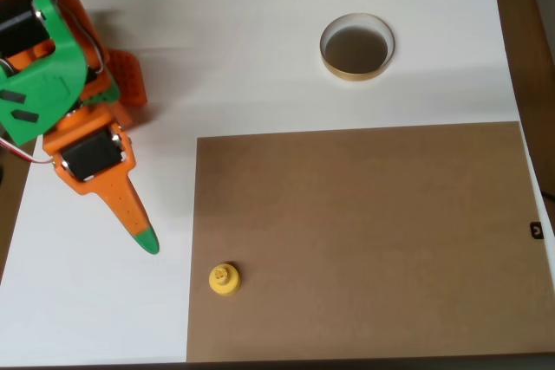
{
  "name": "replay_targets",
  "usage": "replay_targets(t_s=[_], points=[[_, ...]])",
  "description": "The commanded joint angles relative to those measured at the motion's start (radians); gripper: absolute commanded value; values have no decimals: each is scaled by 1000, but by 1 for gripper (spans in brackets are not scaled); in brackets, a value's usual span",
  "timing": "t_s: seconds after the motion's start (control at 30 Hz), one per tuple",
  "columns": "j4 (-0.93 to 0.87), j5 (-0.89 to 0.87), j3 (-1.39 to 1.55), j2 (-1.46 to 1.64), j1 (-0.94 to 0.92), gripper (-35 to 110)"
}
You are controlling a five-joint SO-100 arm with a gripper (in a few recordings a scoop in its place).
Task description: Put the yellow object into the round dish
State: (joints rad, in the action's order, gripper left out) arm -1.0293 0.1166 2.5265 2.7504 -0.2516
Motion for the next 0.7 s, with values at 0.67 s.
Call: replay_targets(t_s=[0.67], points=[[-87, -15, -462, -649, 126, 22]])
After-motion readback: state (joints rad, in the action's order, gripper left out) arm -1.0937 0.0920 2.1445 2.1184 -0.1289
